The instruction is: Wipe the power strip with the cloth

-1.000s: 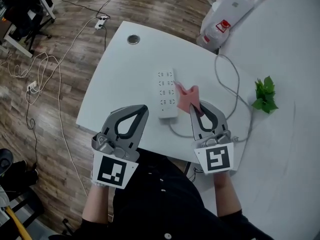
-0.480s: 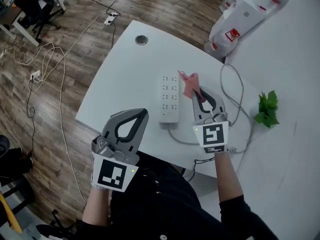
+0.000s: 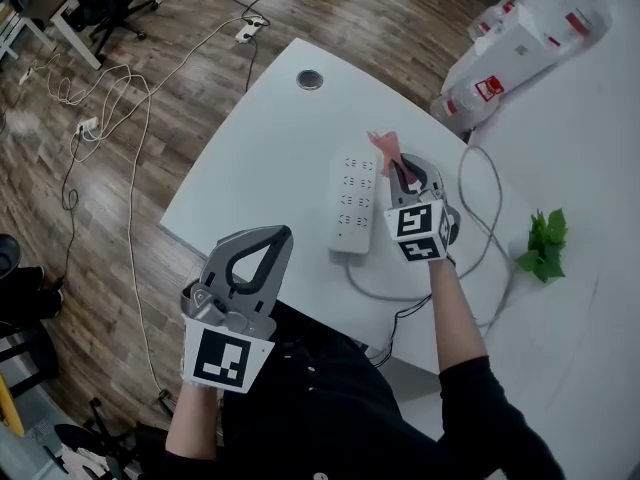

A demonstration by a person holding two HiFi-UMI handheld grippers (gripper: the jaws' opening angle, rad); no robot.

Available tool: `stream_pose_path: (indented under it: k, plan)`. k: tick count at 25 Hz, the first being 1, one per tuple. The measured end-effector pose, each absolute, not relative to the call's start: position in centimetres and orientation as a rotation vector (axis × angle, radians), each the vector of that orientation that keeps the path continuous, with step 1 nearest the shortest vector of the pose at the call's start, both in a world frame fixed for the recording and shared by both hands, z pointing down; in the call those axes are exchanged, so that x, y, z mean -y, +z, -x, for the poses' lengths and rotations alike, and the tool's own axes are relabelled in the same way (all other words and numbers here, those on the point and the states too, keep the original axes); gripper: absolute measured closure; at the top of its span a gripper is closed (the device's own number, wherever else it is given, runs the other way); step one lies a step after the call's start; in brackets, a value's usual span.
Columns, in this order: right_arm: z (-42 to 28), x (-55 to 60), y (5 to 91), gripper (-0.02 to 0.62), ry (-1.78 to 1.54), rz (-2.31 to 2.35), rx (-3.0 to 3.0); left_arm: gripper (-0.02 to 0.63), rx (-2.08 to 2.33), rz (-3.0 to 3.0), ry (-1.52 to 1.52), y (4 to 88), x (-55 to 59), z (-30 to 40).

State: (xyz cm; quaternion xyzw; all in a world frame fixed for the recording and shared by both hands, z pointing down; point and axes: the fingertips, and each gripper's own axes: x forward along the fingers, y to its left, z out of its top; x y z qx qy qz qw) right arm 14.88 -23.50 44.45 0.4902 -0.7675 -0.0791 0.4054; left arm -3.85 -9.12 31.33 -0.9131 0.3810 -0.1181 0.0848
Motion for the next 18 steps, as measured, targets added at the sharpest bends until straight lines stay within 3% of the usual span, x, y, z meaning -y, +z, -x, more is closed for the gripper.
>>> stream_pose_path:
  k: [18]
  plan:
    - [-14.9,27.0,53.5,0.543,-0.106,-1.014,1.870,0.592,-1.320,2.669,-0.415,32.6,7.8,6.0]
